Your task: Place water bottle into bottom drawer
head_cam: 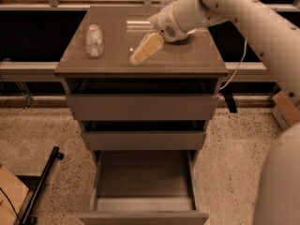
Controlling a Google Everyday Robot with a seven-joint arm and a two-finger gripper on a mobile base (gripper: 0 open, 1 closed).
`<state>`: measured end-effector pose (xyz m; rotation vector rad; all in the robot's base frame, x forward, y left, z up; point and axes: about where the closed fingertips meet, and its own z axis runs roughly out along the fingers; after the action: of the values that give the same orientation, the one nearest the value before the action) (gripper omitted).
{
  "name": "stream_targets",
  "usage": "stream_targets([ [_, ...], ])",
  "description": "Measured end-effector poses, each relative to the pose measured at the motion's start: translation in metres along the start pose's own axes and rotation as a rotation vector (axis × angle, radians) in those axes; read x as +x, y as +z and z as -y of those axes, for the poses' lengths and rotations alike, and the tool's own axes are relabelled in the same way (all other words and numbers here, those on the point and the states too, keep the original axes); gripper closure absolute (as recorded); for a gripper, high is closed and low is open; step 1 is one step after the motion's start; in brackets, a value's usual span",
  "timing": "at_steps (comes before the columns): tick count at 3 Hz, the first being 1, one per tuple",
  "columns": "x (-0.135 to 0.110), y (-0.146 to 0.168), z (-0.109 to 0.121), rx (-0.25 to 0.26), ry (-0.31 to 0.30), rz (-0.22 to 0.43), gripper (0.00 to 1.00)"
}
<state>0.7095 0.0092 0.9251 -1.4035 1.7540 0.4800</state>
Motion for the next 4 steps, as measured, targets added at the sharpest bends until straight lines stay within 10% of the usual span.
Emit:
stream_targets([
  [4,0.002,0.092,0.048,0.114,0.117,0.134,0.00],
])
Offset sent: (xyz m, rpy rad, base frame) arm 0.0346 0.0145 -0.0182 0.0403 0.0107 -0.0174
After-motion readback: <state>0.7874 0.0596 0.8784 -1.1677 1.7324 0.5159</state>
